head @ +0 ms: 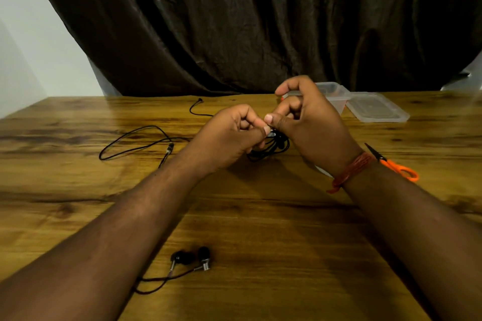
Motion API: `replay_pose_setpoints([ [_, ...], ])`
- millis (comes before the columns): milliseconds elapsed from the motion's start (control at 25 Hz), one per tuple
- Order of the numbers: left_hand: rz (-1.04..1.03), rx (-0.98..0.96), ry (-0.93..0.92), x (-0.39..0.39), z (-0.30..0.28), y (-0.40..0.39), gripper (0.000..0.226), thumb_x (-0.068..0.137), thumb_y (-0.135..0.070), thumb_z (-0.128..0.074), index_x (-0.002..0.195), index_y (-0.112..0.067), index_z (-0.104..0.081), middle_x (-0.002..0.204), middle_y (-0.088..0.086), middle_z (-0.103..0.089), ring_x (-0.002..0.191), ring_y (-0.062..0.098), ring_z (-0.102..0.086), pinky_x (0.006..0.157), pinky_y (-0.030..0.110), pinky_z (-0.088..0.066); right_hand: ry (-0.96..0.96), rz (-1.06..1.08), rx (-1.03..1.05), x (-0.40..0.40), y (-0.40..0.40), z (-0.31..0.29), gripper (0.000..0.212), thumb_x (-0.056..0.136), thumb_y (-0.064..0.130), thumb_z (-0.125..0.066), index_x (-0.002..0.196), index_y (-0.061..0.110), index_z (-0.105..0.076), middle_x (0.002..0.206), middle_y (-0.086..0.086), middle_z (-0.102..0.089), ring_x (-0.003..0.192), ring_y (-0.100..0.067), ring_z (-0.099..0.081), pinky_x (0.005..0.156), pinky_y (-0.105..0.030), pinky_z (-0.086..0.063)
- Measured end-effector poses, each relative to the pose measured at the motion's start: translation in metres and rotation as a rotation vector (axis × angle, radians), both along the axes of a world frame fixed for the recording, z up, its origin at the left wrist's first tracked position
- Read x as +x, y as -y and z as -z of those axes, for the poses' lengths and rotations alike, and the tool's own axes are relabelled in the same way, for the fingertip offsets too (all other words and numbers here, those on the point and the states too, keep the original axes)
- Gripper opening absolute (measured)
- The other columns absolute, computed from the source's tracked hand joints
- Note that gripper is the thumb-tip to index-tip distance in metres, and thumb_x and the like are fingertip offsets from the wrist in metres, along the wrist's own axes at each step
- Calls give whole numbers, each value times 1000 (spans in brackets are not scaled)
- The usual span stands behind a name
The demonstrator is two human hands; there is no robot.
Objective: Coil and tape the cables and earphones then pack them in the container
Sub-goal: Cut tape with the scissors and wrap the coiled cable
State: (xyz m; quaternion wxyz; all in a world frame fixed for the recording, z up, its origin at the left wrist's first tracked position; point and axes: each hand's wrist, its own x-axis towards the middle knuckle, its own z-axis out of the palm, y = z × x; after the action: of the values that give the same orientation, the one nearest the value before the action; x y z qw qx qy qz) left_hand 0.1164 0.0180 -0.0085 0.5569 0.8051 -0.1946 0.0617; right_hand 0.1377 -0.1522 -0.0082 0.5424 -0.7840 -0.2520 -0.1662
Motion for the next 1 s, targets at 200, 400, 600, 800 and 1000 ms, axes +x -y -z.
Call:
replay_pose_setpoints([
  [200, -33, -90, -86, 1, 1, 2, 12, 93, -10, -62, 83, -13, -56, 59, -2, -67, 49, 5, -53, 47, 17, -41, 125, 54, -64, -5, -1, 0, 38, 83, 17, -74, 111, 22, -48, 74, 3, -69, 68, -6, -63, 67, -28, -51],
  [400, -66, -233, -181, 2, 5, 4, 13, 91, -12, -64, 80, -13, -58, 62, -1, -67, 51, 6, -53, 51, 19, -43, 260, 85, -179, -8, -2, 0, 35, 85, 14, -72, 110, 22, -49, 74, 7, -67, 72, -4, -64, 62, -15, -46],
  [600, -90, -316, -240, 2, 4, 2, 14, 91, -8, -61, 79, -14, -59, 64, -1, -66, 53, 5, -54, 54, 18, -45, 348, 94, -344, -11, -2, -4, 33, 86, 12, -69, 114, 20, -52, 82, 8, -66, 78, -6, -63, 70, -31, -52],
  [800, -117, -394, -266, 3, 2, 0, 18, 95, -5, -55, 79, -13, -58, 60, -1, -65, 48, 3, -53, 48, 15, -44, 507, 136, -593, -16, -5, -6, 35, 86, 18, -68, 118, 21, -55, 95, 6, -68, 90, -18, -62, 73, -41, -52],
  [1000, -74, -461, -298, 4, 2, 1, 19, 96, -3, -53, 79, -11, -57, 62, 2, -64, 48, 6, -53, 61, 23, -50, 621, 229, -624, -14, -7, -3, 29, 86, 15, -64, 113, 21, -55, 91, 1, -67, 84, -22, -60, 65, -39, -50],
])
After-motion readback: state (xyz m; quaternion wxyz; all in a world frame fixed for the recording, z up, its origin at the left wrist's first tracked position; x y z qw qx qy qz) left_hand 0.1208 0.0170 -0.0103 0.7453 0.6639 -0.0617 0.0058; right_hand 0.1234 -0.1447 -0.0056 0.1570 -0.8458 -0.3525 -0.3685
